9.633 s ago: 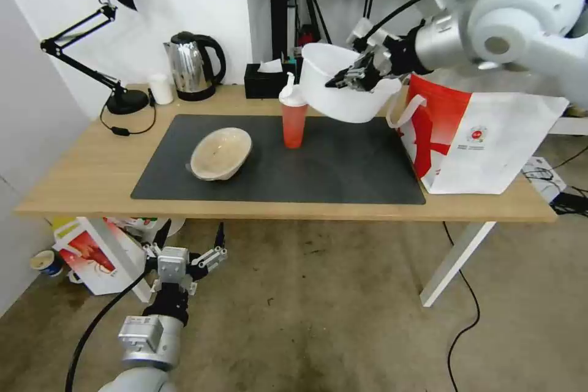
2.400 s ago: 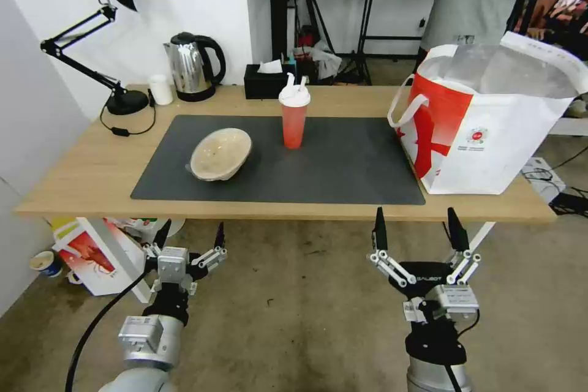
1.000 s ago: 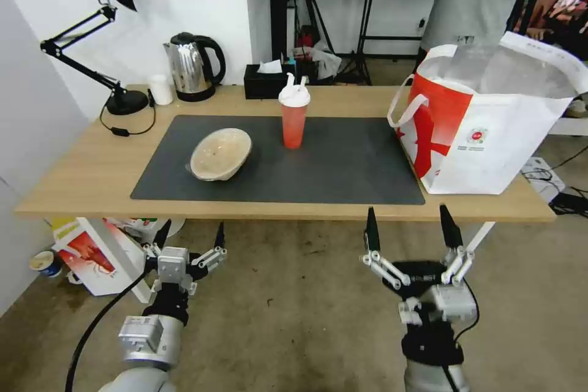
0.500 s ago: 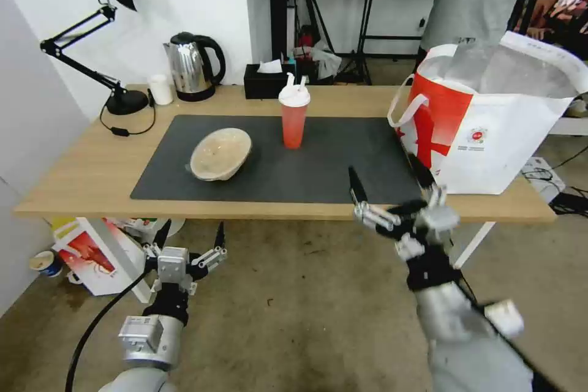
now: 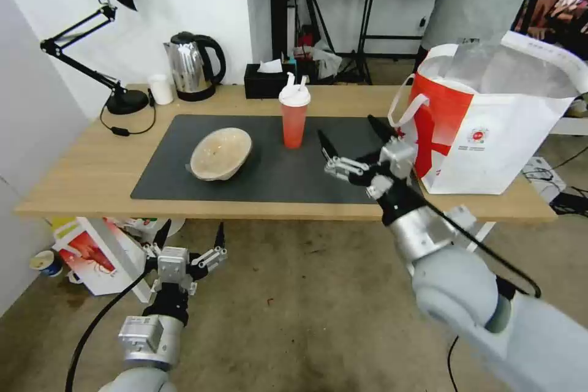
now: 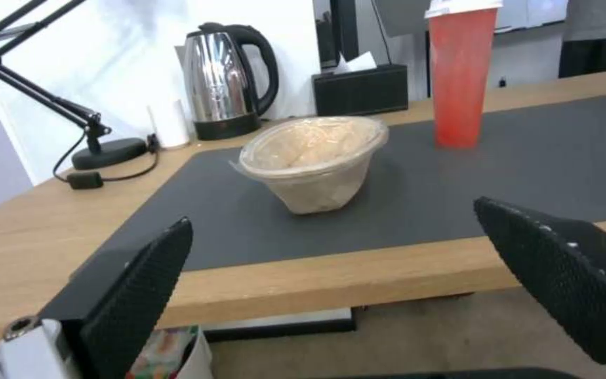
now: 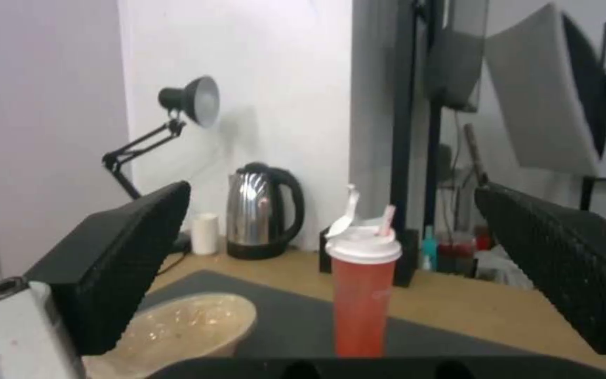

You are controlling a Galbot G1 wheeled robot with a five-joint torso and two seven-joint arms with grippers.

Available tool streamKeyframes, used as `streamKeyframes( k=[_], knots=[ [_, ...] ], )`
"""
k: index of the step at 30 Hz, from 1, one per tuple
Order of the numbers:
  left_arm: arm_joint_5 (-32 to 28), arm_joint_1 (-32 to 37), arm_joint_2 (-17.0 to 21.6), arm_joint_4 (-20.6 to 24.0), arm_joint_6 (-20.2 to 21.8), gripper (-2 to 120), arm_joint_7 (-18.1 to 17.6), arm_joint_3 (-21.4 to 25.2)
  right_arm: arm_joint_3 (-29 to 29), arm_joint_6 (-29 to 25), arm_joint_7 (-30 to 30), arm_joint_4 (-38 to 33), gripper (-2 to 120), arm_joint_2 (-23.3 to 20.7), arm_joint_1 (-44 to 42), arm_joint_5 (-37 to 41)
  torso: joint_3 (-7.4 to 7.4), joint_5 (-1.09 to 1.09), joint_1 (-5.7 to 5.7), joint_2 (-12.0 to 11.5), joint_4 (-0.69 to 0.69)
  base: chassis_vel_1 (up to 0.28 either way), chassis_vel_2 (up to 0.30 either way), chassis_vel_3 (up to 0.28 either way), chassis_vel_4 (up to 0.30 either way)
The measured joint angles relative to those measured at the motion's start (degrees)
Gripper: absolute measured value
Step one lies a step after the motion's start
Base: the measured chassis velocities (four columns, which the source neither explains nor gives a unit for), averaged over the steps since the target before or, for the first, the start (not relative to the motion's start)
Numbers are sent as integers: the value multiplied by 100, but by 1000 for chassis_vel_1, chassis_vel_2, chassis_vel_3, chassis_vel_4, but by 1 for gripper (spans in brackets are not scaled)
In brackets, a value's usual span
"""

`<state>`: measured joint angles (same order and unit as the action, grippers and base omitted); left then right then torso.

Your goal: Pick up the trash from the table and place it into the takeout bag.

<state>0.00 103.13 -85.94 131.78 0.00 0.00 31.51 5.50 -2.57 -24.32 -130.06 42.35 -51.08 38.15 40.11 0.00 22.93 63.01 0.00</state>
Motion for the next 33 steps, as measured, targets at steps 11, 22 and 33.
streamKeyframes(
  k=[11,22,33],
  knots=[
    [0,0,0,0,0,100,0,0,627,377,-45,247,100,-174,994,905,0,0,-1,1,0,0,0,0,0],
    [0,0,0,0,0,100,0,0,1162,592,-135,628,100,-58,1769,1409,-1,0,-1,1,0,0,0,0,0],
    [0,0,0,0,0,100,0,0,1539,711,-183,1215,100,120,2312,1547,0,1,-1,1,0,0,0,0,0]
  ],
)
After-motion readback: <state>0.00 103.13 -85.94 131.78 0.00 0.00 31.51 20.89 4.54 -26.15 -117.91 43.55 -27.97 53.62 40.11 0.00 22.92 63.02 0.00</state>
